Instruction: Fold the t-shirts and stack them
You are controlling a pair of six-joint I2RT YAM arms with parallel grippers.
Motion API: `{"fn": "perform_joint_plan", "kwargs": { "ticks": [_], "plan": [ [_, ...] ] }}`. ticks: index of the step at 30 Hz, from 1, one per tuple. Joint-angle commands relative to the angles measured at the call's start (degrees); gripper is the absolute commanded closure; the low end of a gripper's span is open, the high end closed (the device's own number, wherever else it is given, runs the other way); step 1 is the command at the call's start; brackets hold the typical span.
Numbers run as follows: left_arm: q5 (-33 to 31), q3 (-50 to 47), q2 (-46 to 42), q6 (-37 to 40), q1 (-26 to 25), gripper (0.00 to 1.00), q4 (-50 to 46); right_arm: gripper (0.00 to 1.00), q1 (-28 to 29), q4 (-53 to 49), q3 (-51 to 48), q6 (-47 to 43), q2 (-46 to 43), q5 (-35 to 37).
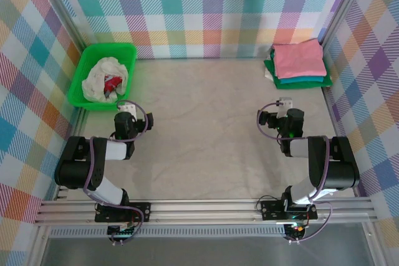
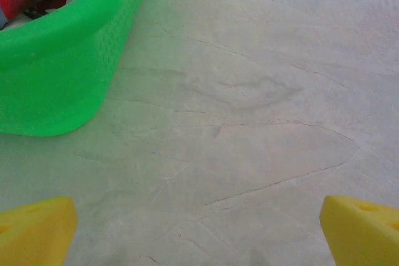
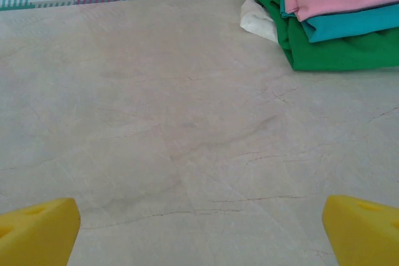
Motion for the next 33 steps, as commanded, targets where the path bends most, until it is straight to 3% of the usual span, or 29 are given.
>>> {"fn": "perform_joint_plan", "kwargs": {
  "ticks": [1,20,22,24,26,28,31,33],
  "plan": [
    [0.6,1.4,0.1,0.2,-0.1,0.00,-0.2,0.00,-0.2,1.4,0.3,-0.1,0.3,-0.4],
    [1.5,0.8,-0.5,0.2,0.3,0.00,0.3,0.00,-0.2,1.7,0.1,0.0,0.1,-0.4],
    [-1.9,1.9,-5.7,1.0,-1.8,0.00,-6.6,0.00,-0.1,0.6,-0.4,0.8,-2.8,1.9],
    [-5.7,4.0,-15.3,0.2,-4.5,0.00,-17.4,0.00,-0.1,-10.1,0.5,3.8,-12.4,6.3],
    [-4.1,4.1,-24.6,-3.0,-5.4,0.00,-22.6,0.00,-0.1,-22.3,3.3,10.0,-20.3,7.7],
    [-4.4,6.6,-31.2,-5.6,-5.3,0.00,-29.3,0.00,0.0,-29.0,6.4,12.8,-25.3,1.3],
    [-10.0,16.0,-31.8,-8.1,-2.7,0.00,-39.9,0.04,2.8,-37.0,14.1,12.5,-25.7,-1.8],
    [-8.6,24.8,-27.1,-12.7,2.2,0.00,-46.4,0.06,5.0,-45.5,22.1,11.6,-22.2,-0.5]
  ]
}}
